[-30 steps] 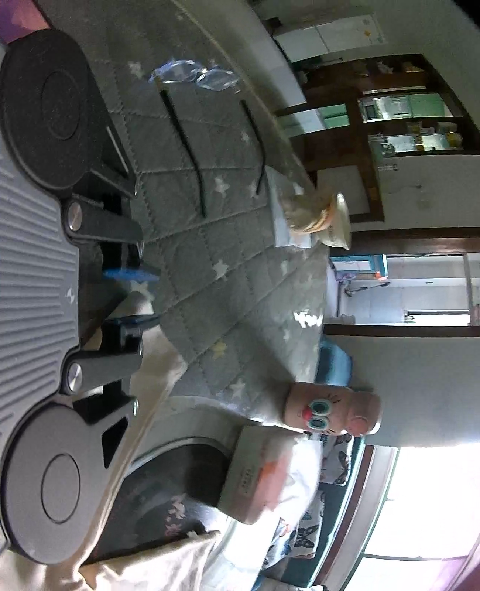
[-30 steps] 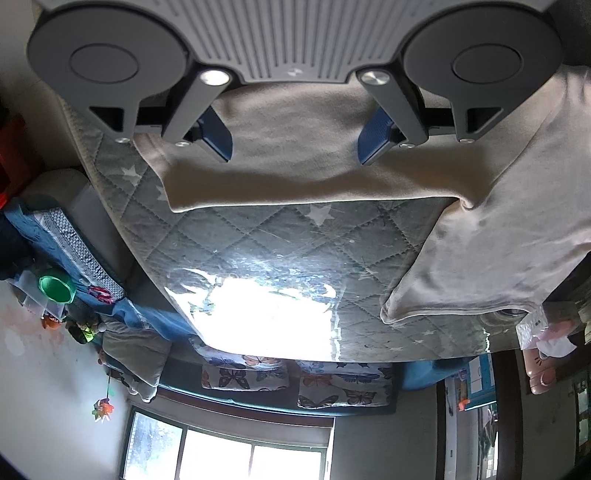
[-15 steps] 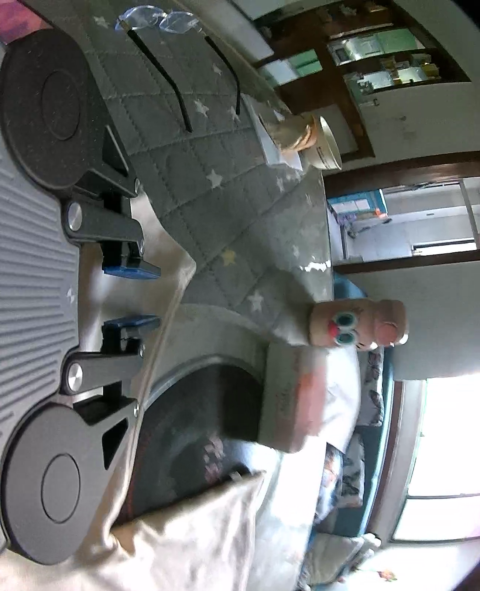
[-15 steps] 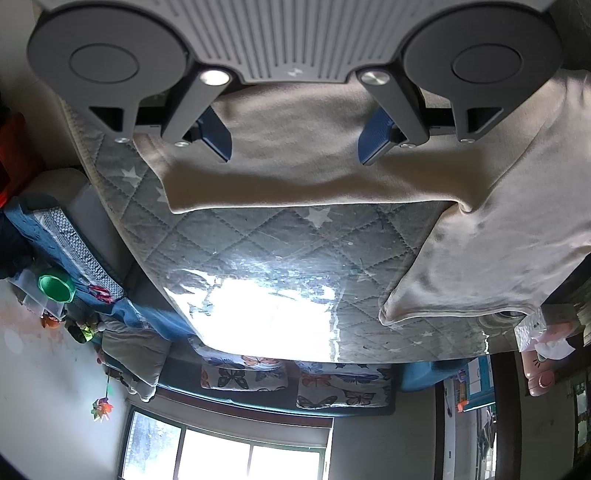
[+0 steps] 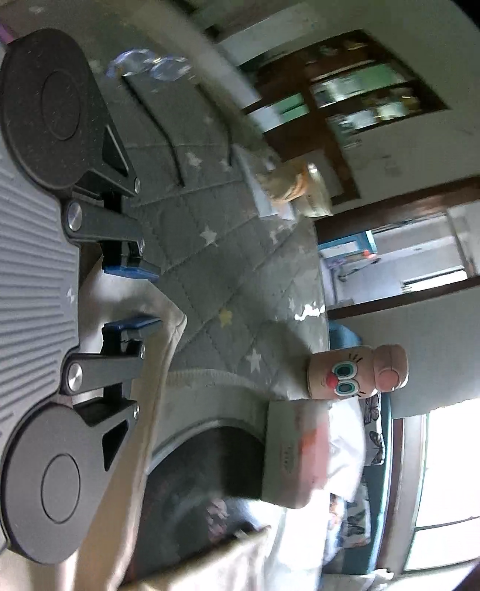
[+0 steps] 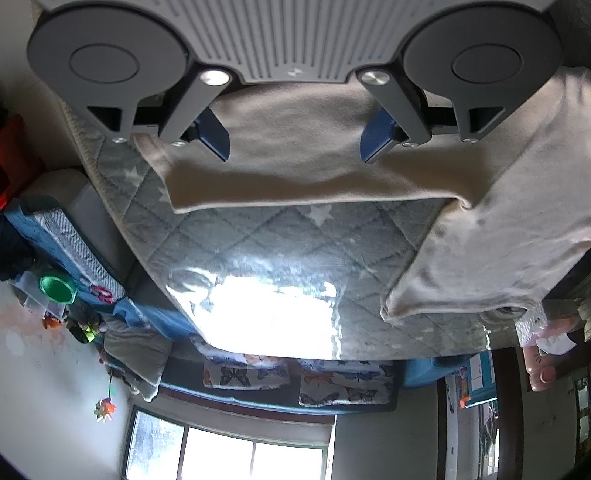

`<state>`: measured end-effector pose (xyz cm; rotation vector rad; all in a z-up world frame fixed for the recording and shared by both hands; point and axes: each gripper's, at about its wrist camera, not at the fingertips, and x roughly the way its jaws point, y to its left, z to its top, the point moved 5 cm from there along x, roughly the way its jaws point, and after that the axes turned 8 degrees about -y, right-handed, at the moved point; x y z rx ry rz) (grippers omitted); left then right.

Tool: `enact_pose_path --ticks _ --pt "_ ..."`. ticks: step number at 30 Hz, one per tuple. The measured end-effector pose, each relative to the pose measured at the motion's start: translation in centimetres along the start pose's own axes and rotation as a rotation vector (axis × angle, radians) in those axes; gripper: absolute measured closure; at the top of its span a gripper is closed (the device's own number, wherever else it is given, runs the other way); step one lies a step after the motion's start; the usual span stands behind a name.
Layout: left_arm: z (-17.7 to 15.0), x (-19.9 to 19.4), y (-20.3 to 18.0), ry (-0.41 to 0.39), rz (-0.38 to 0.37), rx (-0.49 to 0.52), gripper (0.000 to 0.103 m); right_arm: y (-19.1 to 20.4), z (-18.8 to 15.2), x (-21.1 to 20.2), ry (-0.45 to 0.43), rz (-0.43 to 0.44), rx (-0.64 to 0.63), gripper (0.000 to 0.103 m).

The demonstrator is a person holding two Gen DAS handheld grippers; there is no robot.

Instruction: Fold clothes

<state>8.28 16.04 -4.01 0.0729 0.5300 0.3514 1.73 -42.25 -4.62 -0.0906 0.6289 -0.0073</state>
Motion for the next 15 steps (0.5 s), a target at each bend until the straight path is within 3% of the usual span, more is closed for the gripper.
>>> enact_pose_path --ticks 5,9,12,15 --pt "0.7 -2.6 -2.0 -0.018 -0.171 0.011 0.076 1.6 1.2 -1.5 -0.032 0.052 -0.029 0.023" --pt "0.1 -3.2 -3.8 0.035 -0.306 0.007 0.076 5.4 2.6 -2.9 -0.056 0.189 -0.103 0.024" --pt "-1.3 -3.3 -4.7 0.044 -0.315 0.062 0.075 8.4 3.3 -3.5 -0.058 0.298 -0.15 0.024" --pt "-2.2 -4.4 -4.7 0.0 -0.295 0.128 0.061 11.9 3.7 -4.2 -0.062 0.382 -0.228 0.024"
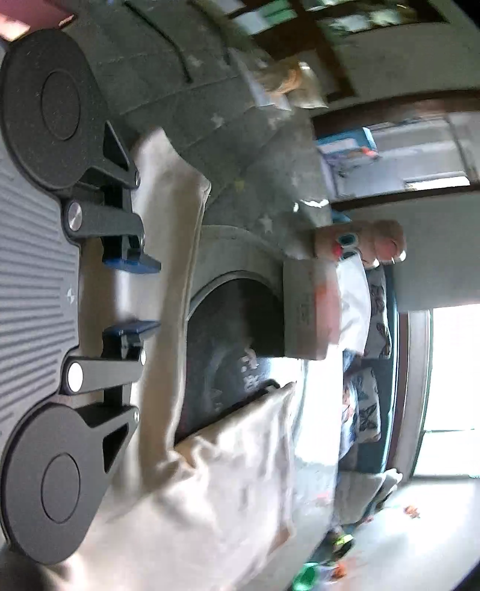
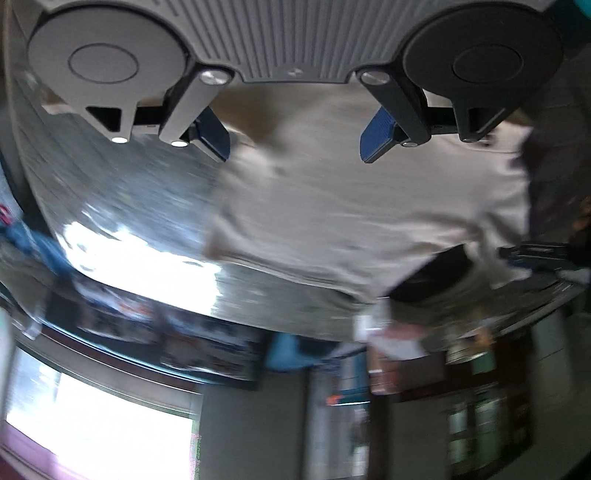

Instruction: Fold clothes

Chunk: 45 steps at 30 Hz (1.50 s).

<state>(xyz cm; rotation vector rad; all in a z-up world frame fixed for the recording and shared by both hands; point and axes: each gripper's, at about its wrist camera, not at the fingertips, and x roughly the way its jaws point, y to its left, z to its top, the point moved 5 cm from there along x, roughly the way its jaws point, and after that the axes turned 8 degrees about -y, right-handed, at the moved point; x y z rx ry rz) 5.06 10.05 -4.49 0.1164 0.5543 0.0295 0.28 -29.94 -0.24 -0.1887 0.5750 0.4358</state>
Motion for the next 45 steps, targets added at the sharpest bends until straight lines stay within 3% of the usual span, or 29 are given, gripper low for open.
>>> enact_pose_path --ticks 13,18,24,29,34,37,43,45 --pt "0.1 -1.4 3.0 -0.005 0.049 -0.067 0.056 16.9 2.9 4.8 0.028 0.457 -0.287 0.027" --pt "0.5 0.3 4.1 0.021 0.064 -0.076 0.056 20.7 3.4 6.7 0.04 0.572 -0.291 0.027" --pt "0.1 0.9 5.5 0.027 0.105 -0.091 0.053 23.1 2.0 8.1 0.1 0.636 -0.277 0.027" --pt "-0.4 0.6 6.9 0.033 0.142 -0.124 0.05 24.2 1.4 6.0 0.103 0.709 -0.356 0.033" --pt "-0.7 0.1 7.1 0.037 0.151 -0.127 0.049 23.3 3.7 7.4 0.02 0.623 -0.289 0.029" --pt "-0.7 0.1 7.5 0.046 0.163 -0.141 0.048 23.5 3.7 9.3 0.053 0.592 -0.288 0.029" --pt "0.0 -0.3 7.2 0.043 0.168 -0.149 0.049 25.5 1.9 7.7 0.092 0.712 -0.352 0.027" --pt "0.4 -0.5 6.7 0.028 0.147 -0.151 0.049 25.7 2.5 7.4 0.067 0.724 -0.345 0.028"
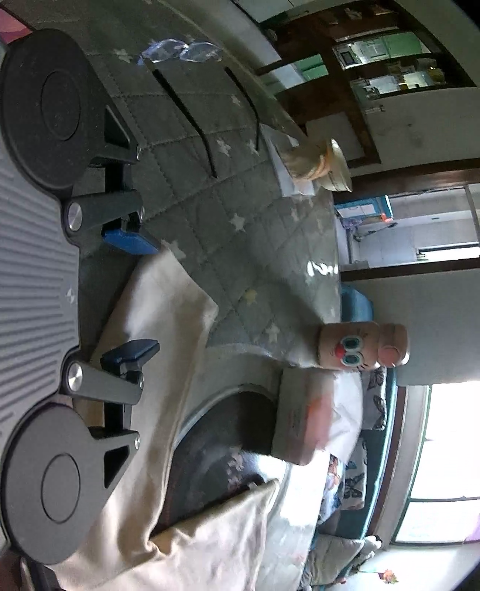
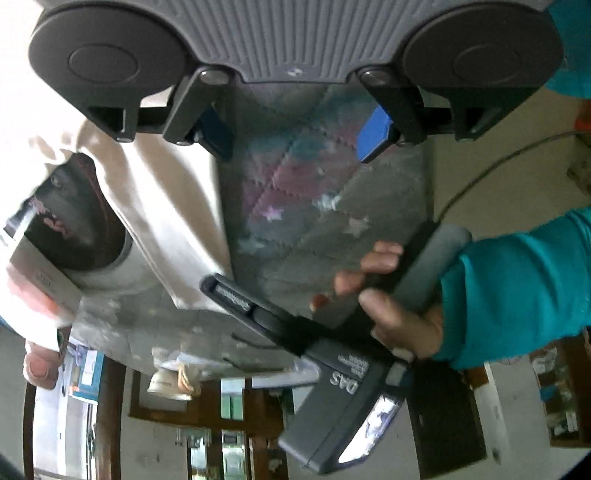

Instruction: Fold clothes

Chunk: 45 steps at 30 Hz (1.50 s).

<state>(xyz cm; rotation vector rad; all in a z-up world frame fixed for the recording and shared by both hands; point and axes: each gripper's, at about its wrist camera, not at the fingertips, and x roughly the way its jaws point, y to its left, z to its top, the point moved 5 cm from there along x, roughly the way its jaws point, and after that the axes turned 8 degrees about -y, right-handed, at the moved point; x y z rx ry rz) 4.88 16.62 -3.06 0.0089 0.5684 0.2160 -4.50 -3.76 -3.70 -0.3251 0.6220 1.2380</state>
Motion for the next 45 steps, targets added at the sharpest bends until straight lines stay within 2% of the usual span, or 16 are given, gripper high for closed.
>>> enact_pose_path --ticks 3,5,9,12,17,20,23,25,29,33,36,39,42,45 --pt "0.3 0.0 -1.0 -0.006 -0.022 0.016 0.048 -1.5 0.8 -0.3 -0.039 -0.087 0.012 0.028" --pt "0.3 0.4 -1.6 0.002 -0.033 0.025 0.048 -2.9 1.0 0.6 -0.029 -0.132 0.041 0.028" --pt "-0.3 1.1 -2.3 0.016 -0.036 0.045 0.048 -2.4 0.2 1.7 -0.006 -0.089 0.047 0.024" --pt "-0.4 1.1 -2.3 0.006 -0.031 0.058 0.045 -0.3 0.1 1.2 0.003 -0.004 -0.003 0.025" --pt "-0.5 1.0 -1.7 -0.001 0.0 0.053 0.044 -1.9 -0.1 -0.9 -0.004 -0.097 0.024 0.025" --pt "-0.6 1.0 -1.7 -0.013 0.024 0.074 0.044 -3.0 -1.5 -1.6 0.059 -0.105 0.071 0.025" --pt "-0.7 0.9 -1.6 -0.013 0.046 0.081 0.043 -1.9 -2.8 -3.1 0.078 -0.071 0.035 0.025" --pt "-0.9 0.8 -1.2 -0.012 0.064 0.081 0.043 -1.6 -2.9 -4.5 0.061 -0.072 0.032 0.025" --pt "-1.0 0.5 -0.2 0.006 0.102 0.063 0.043 -2.8 -3.1 -8.0 0.006 -0.148 0.055 0.025" --pt "-1.1 0.2 0.5 0.017 0.111 0.037 0.043 -6.0 -5.0 -13.2 -0.042 -0.308 0.153 0.025" --pt "-0.8 -0.4 0.1 0.02 0.067 -0.01 0.044 -9.0 -7.9 -16.0 -0.063 -0.449 0.251 0.03" --pt "-0.2 -1.3 -1.5 0.006 0.01 -0.023 0.044 -10.7 -10.9 -18.2 -0.073 -0.541 0.347 0.036" --pt "0.3 -2.6 -4.5 -0.014 -0.075 -0.003 0.043 -11.3 -13.8 -19.9 -0.065 -0.575 0.426 0.044" --pt "0.6 -3.7 -8.1 -0.026 -0.168 0.021 0.039 -10.7 -15.4 -19.9 -0.034 -0.592 0.43 0.045"
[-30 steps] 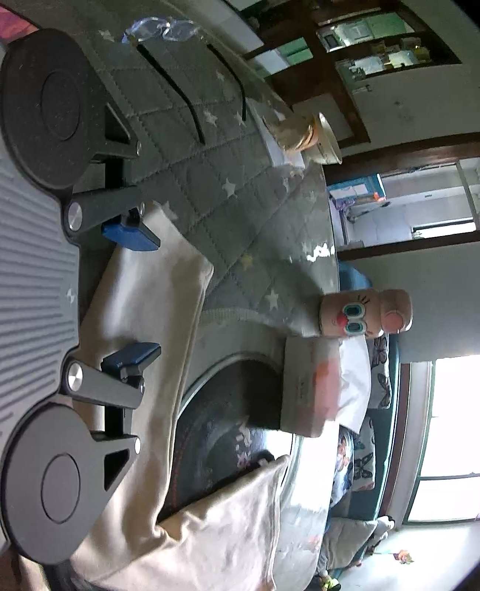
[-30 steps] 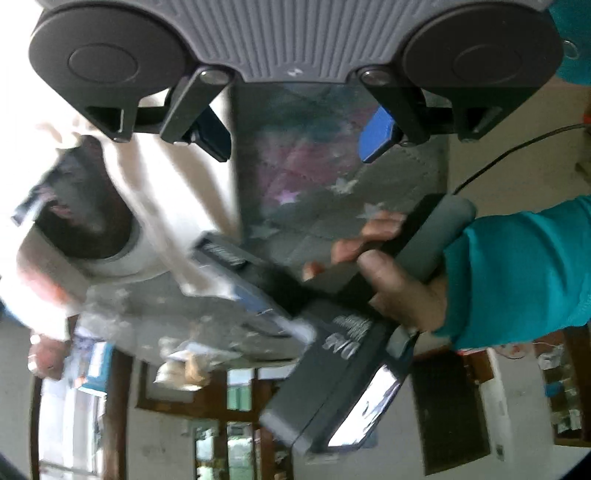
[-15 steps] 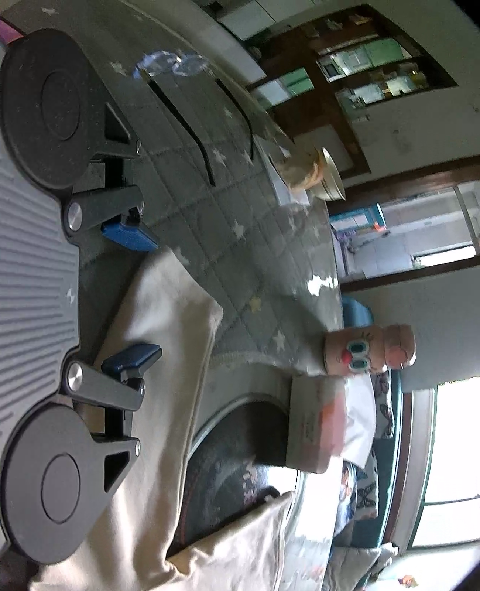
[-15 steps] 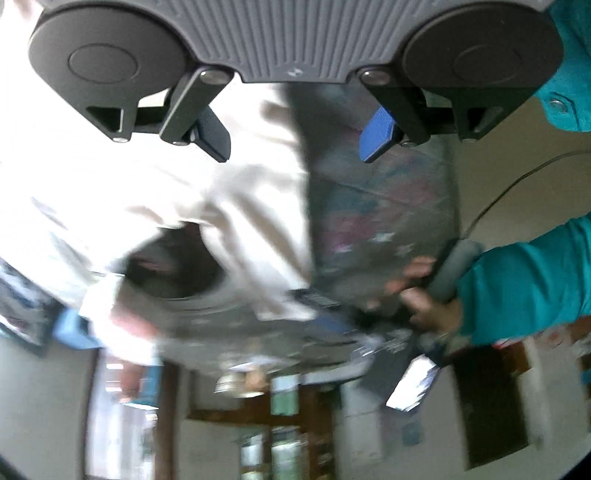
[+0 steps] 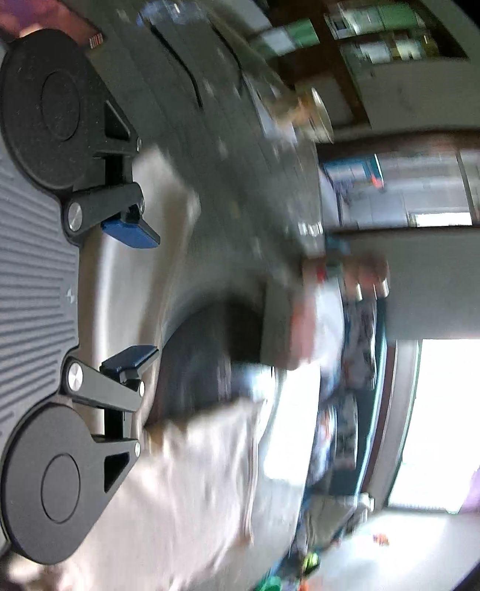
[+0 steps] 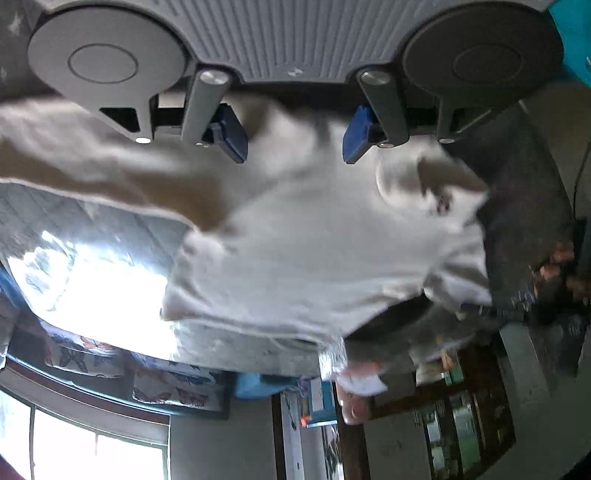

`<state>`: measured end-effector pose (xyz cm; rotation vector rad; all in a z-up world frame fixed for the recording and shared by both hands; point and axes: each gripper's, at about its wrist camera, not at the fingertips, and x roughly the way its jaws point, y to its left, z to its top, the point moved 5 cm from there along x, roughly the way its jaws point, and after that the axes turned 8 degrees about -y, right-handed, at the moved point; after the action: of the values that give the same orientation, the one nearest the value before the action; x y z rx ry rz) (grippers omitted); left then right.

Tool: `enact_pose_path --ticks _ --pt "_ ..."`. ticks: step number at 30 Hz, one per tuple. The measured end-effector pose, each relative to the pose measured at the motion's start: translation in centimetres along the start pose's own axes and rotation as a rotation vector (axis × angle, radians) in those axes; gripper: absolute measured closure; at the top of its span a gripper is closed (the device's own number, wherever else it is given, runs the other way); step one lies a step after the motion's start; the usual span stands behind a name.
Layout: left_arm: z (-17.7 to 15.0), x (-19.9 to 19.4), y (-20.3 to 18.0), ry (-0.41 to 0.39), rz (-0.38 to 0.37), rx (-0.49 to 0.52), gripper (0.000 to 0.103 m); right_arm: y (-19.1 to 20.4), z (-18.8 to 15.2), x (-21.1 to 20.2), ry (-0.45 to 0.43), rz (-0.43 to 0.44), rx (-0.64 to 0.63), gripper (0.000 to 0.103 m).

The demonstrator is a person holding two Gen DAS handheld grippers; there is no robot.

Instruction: Fold clothes

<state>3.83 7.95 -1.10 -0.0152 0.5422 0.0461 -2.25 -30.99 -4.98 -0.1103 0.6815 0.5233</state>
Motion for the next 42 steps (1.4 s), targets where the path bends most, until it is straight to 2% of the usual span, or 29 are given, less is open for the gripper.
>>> enact_pose_path --ticks 2,5,7,12,15,17,21,27,34,42 --pt "0.0 -0.4 -3.0 -0.005 -0.074 0.027 0.039 -0.1 -0.5 -0.7 -0.011 -0.005 0.006 0.046" --pt "-0.1 -0.8 -7.2 -0.008 -0.17 0.072 0.036 -1.8 -0.5 -2.6 -0.057 -0.058 0.047 0.046" --pt "-0.5 -0.9 -9.6 -0.004 -0.225 0.103 0.036 -3.8 -0.8 -3.5 -0.075 -0.132 0.076 0.046" --pt "-1.5 -0.8 -13.6 0.022 -0.301 0.158 0.034 -11.8 -2.9 -5.9 -0.09 -0.425 0.243 0.046" --pt "-1.8 -1.1 -15.4 0.033 -0.337 0.194 0.034 -15.8 -4.2 -6.7 -0.095 -0.559 0.343 0.046" --pt "-1.8 -1.4 -16.6 0.029 -0.358 0.206 0.033 -17.7 -4.7 -7.1 -0.109 -0.599 0.405 0.046" --pt "-2.1 -1.6 -19.1 0.028 -0.399 0.234 0.033 -19.7 -5.4 -6.8 -0.099 -0.648 0.45 0.052" --pt "-4.1 -2.1 -21.3 0.054 -0.465 0.308 0.031 -19.9 -5.3 -6.4 -0.121 -0.624 0.46 0.062" --pt "-4.7 -2.3 -21.7 0.07 -0.471 0.311 0.03 -19.5 -4.6 -6.2 -0.14 -0.594 0.459 0.091" --pt "-4.1 -2.2 -22.1 0.061 -0.472 0.307 0.026 -18.8 -4.1 -7.0 -0.172 -0.552 0.498 0.095"
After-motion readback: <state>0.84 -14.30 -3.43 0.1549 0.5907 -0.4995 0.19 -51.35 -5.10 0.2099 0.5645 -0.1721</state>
